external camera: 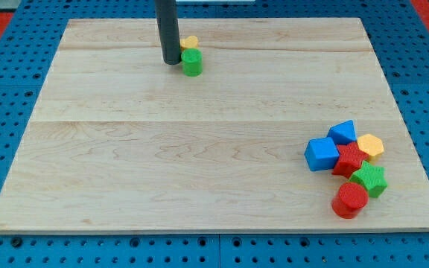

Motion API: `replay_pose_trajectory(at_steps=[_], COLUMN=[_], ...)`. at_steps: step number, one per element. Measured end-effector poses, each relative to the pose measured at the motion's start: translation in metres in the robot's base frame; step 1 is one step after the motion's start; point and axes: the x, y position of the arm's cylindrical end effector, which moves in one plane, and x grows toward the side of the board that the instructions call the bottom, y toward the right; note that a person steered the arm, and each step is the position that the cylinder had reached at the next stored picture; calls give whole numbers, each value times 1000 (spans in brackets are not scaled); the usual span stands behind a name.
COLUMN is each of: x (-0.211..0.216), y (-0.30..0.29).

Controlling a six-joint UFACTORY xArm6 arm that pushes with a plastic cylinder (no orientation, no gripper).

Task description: Nudge yellow heart a bit down

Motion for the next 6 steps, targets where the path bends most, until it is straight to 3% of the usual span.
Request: replay_pose_trajectory(at_steps=[2, 4, 6], x=[2, -44, -49], y=[-48, -19, 21])
